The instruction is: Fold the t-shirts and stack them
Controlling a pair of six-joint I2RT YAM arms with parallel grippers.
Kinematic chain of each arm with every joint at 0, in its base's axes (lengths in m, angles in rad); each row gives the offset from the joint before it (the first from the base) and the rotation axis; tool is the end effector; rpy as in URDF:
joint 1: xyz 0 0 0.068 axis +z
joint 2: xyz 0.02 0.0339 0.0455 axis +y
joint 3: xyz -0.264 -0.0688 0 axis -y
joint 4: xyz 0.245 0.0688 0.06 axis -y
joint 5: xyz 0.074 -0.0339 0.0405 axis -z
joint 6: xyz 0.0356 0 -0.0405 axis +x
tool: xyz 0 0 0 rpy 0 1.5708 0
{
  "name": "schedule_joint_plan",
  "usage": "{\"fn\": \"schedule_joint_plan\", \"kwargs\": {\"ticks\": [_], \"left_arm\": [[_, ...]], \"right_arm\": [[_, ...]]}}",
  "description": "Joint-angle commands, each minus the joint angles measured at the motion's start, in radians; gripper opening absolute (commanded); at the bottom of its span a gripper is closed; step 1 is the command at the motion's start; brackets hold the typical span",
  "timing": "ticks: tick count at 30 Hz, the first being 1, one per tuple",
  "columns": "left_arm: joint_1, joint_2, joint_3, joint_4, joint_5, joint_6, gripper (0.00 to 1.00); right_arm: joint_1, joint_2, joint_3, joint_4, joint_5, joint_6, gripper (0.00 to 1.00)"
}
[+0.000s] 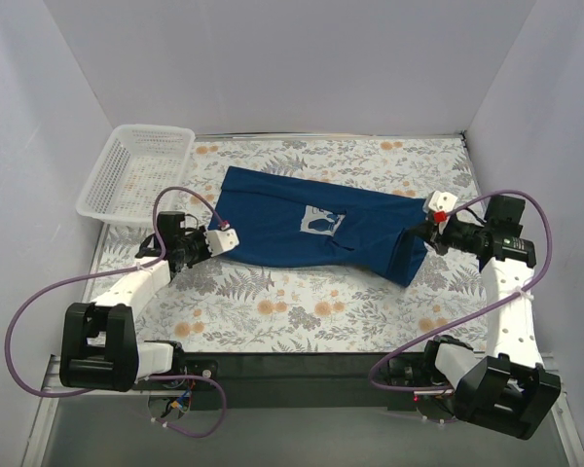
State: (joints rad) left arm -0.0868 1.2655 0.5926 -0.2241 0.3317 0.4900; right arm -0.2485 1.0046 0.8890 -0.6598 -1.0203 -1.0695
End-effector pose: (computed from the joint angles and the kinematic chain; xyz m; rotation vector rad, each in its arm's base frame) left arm 0.2349 -0.0321 0.1754 0.8210 2.2707 -0.2262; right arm 0.1963 -0.0185 0.3028 -1.1740 1.5723 0.3537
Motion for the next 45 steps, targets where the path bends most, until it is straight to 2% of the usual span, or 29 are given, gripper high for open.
{"fn": "schedule_joint_plan", "kwargs": {"ticks": [1, 18, 29, 45], "left_arm": [[0.001, -0.009, 0.067, 0.003, 0.046, 0.006, 0.0], [0.001, 0.163, 0.223, 0.074, 0.116, -0.054, 0.0], [0.001, 0.248, 0.25, 0.261, 0.043, -0.114, 0.0], [-0.005, 0.37, 0.3, 0.373, 0.012, -0.11, 0.0]], "right_arm": [[-0.029, 0.026, 0.073, 0.006, -0.004, 0.051, 0.01], [-0.069, 0.239, 0.226, 0.037, 0.031, 0.141, 0.01], [-0.069, 0.362, 0.272, 0.066, 0.028, 0.186, 0.01], [-0.046, 0.451, 0.317, 0.063, 0.031, 0.189, 0.01]]}}
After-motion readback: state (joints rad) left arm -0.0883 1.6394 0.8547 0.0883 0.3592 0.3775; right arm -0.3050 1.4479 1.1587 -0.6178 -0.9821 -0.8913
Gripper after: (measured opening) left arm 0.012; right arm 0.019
